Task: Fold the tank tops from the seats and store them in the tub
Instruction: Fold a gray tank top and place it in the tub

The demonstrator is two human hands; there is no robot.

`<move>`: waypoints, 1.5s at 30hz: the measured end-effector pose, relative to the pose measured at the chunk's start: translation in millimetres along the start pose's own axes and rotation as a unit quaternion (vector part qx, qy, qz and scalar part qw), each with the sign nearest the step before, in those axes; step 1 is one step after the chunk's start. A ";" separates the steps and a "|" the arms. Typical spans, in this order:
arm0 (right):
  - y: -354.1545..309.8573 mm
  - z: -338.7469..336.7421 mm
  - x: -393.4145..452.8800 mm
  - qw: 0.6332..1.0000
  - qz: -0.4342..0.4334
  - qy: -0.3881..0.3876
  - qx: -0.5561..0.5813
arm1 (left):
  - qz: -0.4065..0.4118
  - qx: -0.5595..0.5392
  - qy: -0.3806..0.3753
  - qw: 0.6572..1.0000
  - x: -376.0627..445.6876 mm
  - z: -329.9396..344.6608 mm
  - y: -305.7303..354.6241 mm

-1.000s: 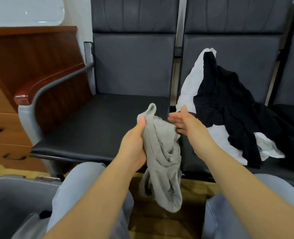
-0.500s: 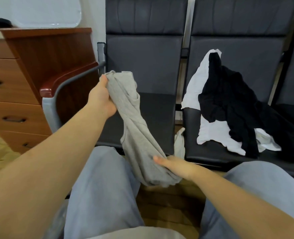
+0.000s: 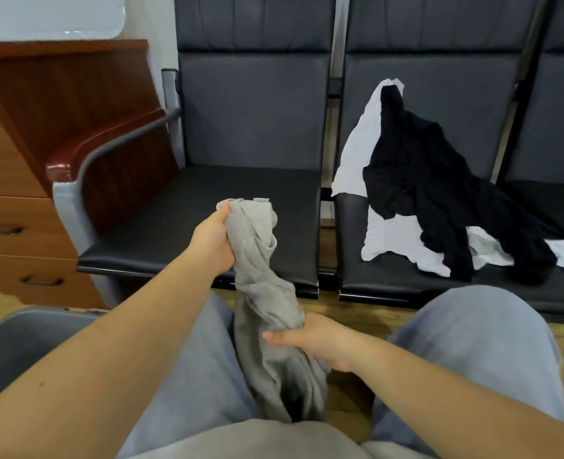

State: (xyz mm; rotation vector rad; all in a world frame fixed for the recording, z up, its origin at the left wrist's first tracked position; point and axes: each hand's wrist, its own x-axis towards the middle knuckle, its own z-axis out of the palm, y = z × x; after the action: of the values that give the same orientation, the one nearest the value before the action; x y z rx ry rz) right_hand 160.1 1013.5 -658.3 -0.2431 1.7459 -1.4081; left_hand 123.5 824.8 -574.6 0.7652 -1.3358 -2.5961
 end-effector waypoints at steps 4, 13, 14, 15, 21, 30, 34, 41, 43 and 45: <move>1.8 -12.0 5.2 0.998 -0.001 0.045 0.048 | -0.011 0.037 -0.074 0.997 -9.2 10.0 -6.9; -27.9 -24.2 -0.4 0.980 -0.129 0.018 0.151 | -0.067 0.094 -0.163 0.980 -23.7 23.0 -21.7; -31.9 -26.2 -1.3 0.977 -0.143 0.021 0.158 | -0.073 0.097 -0.177 0.977 -23.9 23.6 -23.4; -36.1 -28.3 -2.3 0.974 -0.161 0.025 0.158 | -0.078 0.101 -0.190 0.974 -24.4 23.7 -24.5; -53.6 -38.6 1.6 0.968 -0.197 0.038 0.152 | -0.094 0.152 -0.261 0.949 -32.4 25.7 -24.2; -77.0 -54.7 -10.8 0.949 -0.248 0.024 0.192 | -0.089 0.179 -0.307 0.930 -33.7 15.0 -25.4; -80.9 -61.9 -15.7 0.958 -0.238 0.052 0.148 | -0.052 0.206 -0.265 0.941 -33.0 10.8 -19.3; -96.0 -88.2 -30.6 0.968 -0.215 0.124 -0.047 | 0.040 0.208 -0.108 0.971 -20.9 -10.4 1.4; -102.1 -100.5 -35.5 0.966 -0.198 0.139 -0.092 | 0.064 0.216 -0.055 0.973 -18.4 -16.0 7.4; -106.0 -111.9 -37.6 0.964 -0.182 0.154 -0.118 | 0.087 0.197 -0.019 0.976 -14.3 -20.0 11.5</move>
State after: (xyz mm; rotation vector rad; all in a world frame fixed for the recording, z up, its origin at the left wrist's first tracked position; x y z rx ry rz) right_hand 67.0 1079.1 -547.8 -0.5180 2.2159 -1.5557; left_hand 144.3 808.1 -569.7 0.6138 -1.8689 -2.2500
